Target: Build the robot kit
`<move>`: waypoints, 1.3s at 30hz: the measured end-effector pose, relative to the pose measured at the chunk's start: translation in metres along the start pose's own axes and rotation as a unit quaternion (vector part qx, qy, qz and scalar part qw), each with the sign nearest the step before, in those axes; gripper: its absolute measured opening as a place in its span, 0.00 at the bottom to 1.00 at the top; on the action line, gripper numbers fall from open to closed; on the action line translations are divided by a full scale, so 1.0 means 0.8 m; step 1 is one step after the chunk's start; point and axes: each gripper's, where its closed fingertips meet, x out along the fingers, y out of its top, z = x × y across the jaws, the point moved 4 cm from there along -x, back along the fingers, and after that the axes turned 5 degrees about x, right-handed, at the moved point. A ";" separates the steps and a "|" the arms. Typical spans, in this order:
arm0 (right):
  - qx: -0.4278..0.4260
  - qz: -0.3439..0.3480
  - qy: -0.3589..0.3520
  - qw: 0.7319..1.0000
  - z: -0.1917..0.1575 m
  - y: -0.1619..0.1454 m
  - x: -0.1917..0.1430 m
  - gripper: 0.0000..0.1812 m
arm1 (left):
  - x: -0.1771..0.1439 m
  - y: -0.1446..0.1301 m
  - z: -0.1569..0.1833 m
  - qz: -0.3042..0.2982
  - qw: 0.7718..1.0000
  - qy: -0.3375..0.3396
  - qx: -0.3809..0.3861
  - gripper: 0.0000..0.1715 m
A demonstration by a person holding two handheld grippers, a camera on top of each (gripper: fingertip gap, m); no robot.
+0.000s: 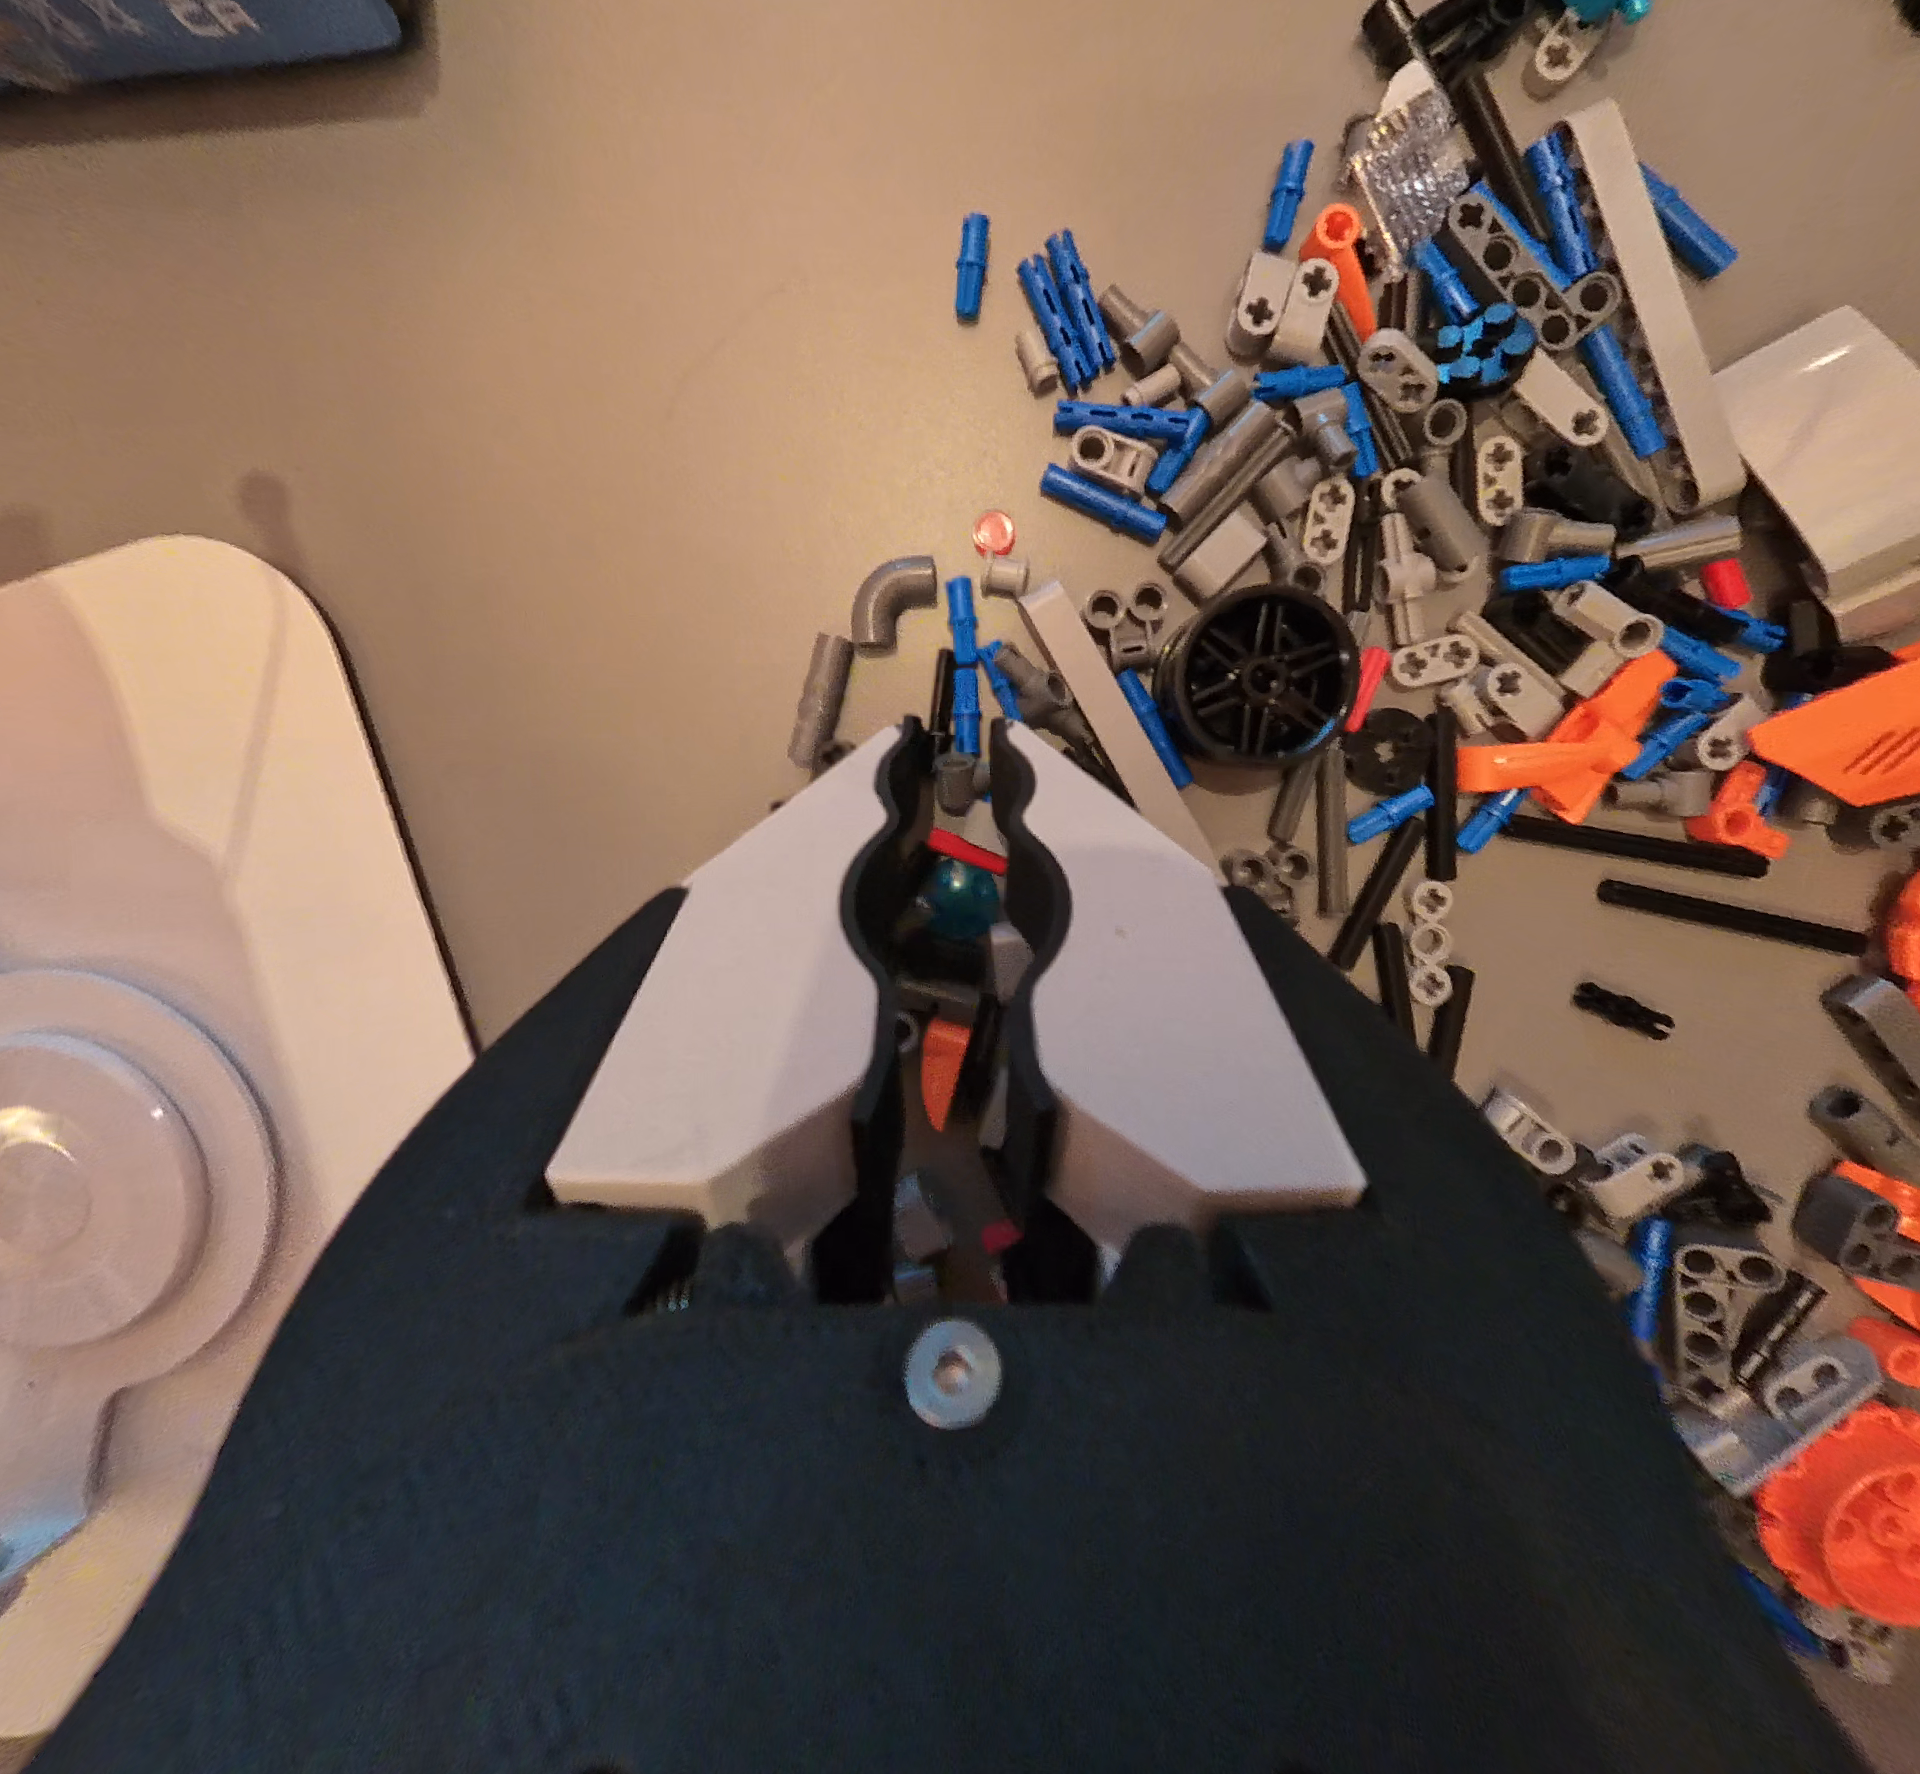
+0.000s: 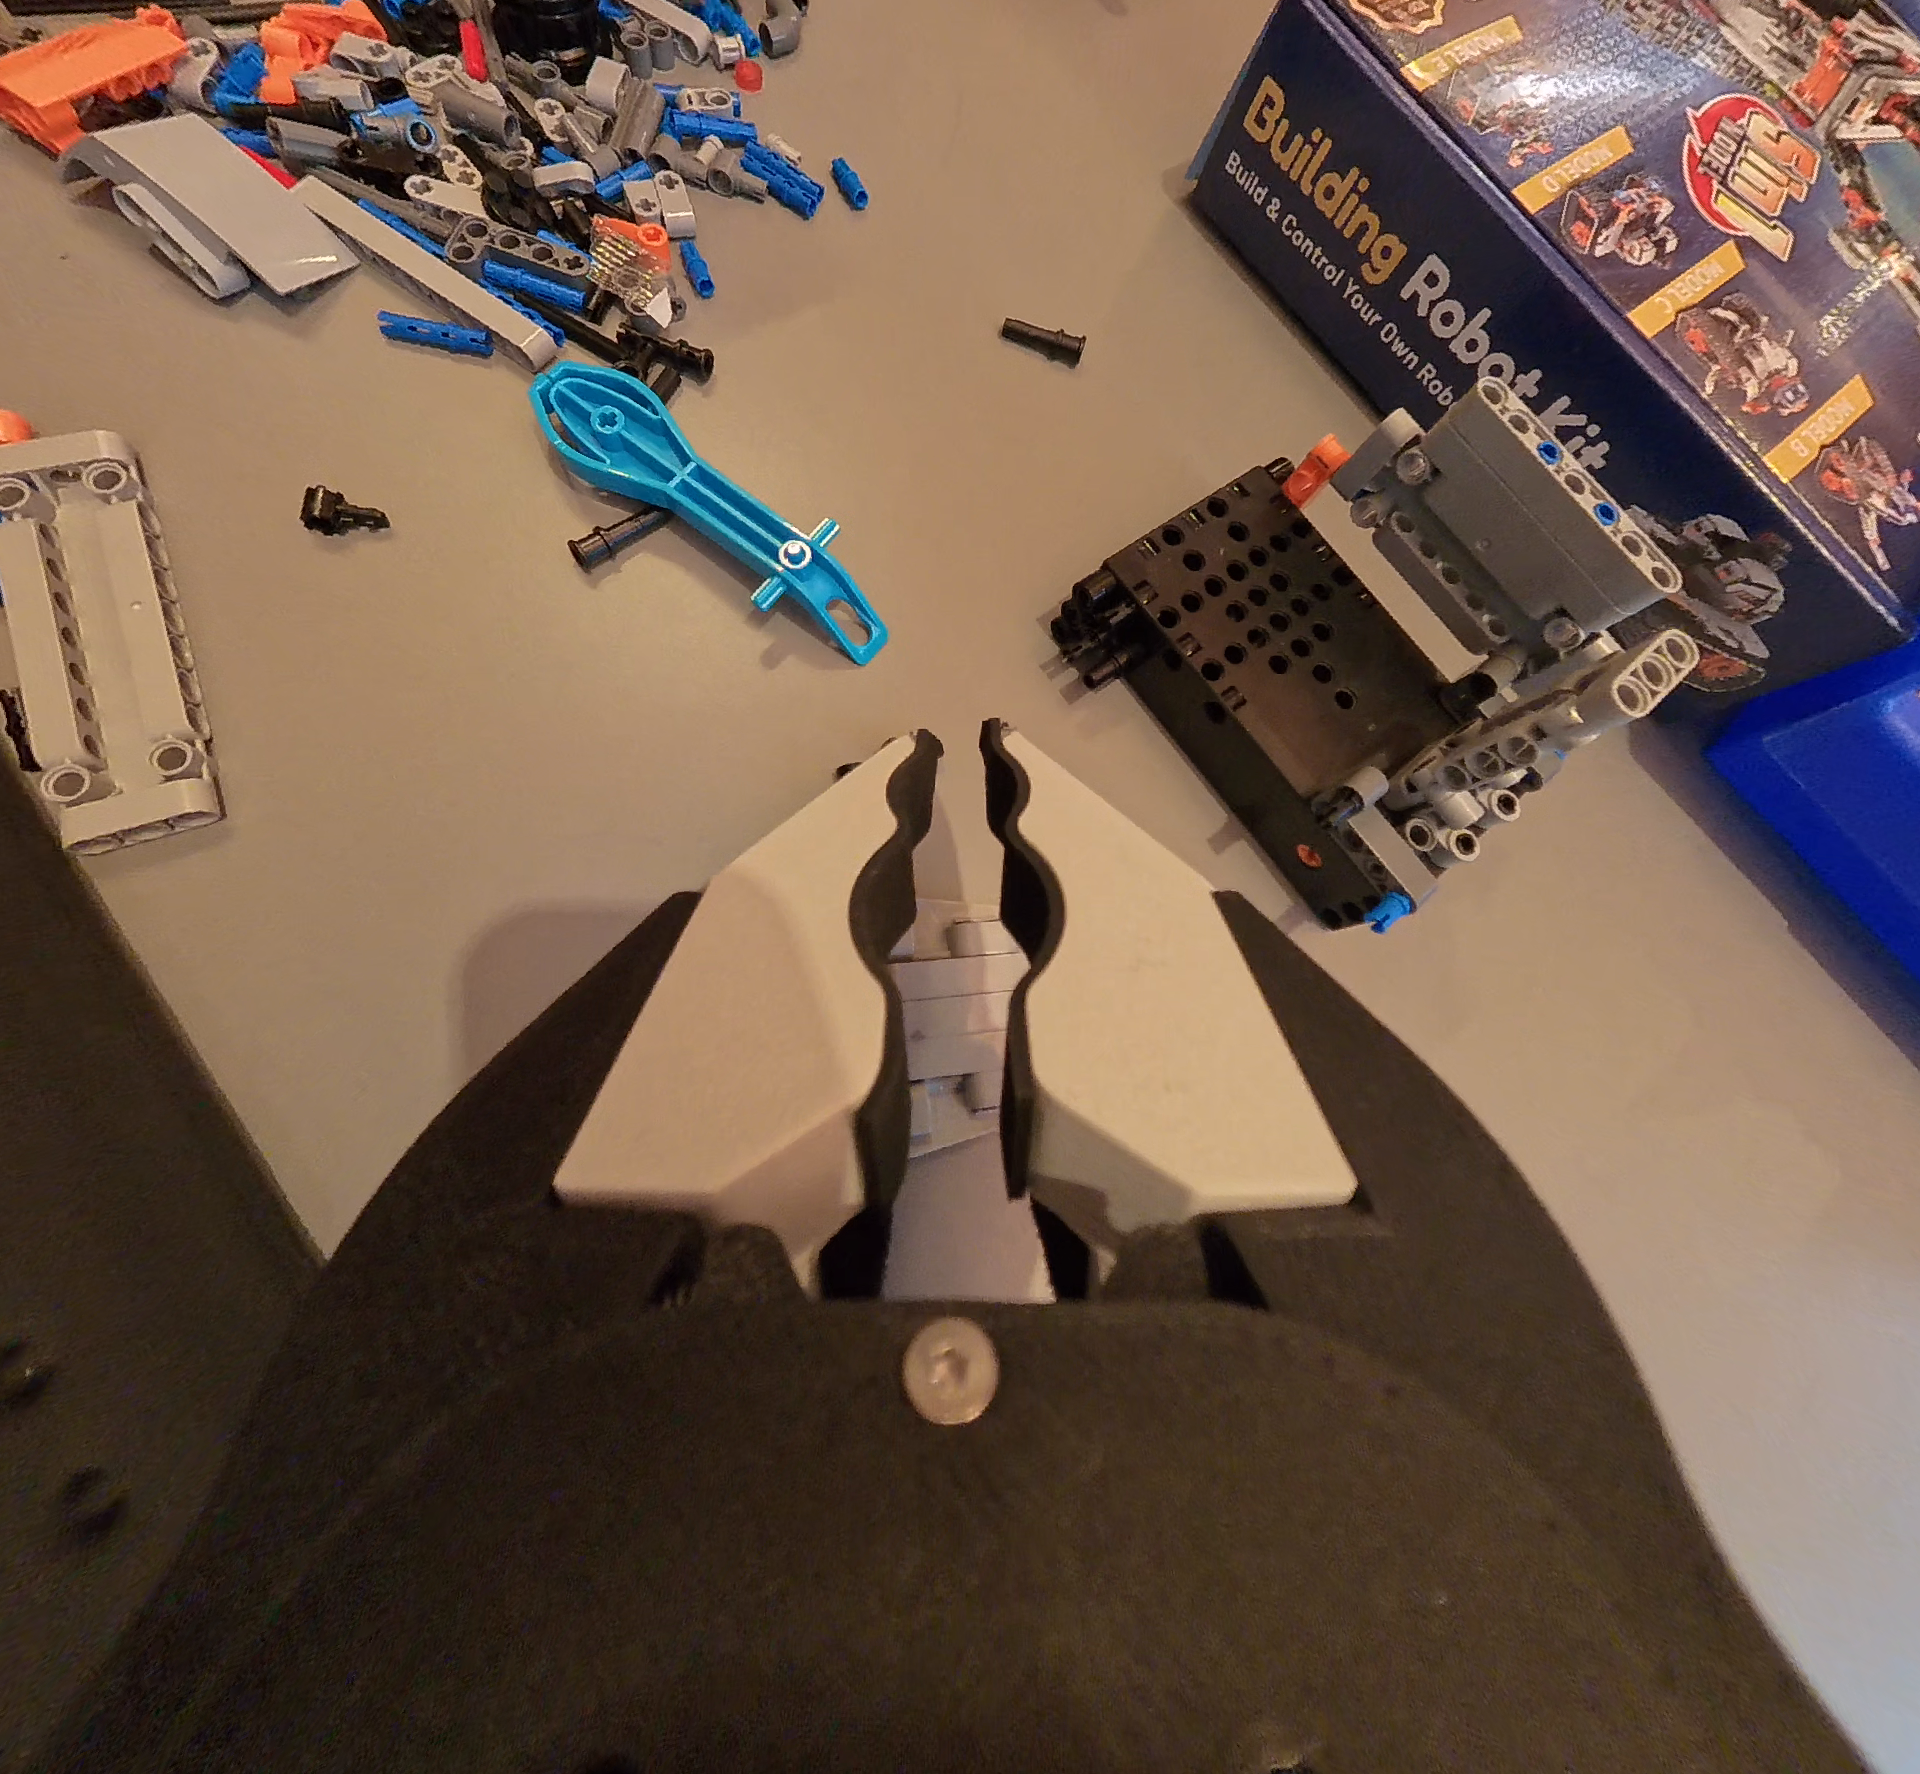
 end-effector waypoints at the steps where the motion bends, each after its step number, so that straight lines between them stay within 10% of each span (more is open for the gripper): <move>1: 0.000 0.000 0.000 1.000 0.000 0.000 0.000 0.04 | -0.002 -0.002 0.002 -0.002 1.000 -0.004 -0.003 0.06; 14: 0.001 0.009 -0.006 1.000 0.004 0.000 -0.003 0.04 | -0.047 -0.032 0.007 -0.004 0.999 0.032 -0.031 0.08; 39: -0.001 0.023 -0.014 1.000 0.007 0.002 -0.007 0.03 | -0.011 0.001 -0.004 -0.017 0.999 0.047 0.017 0.05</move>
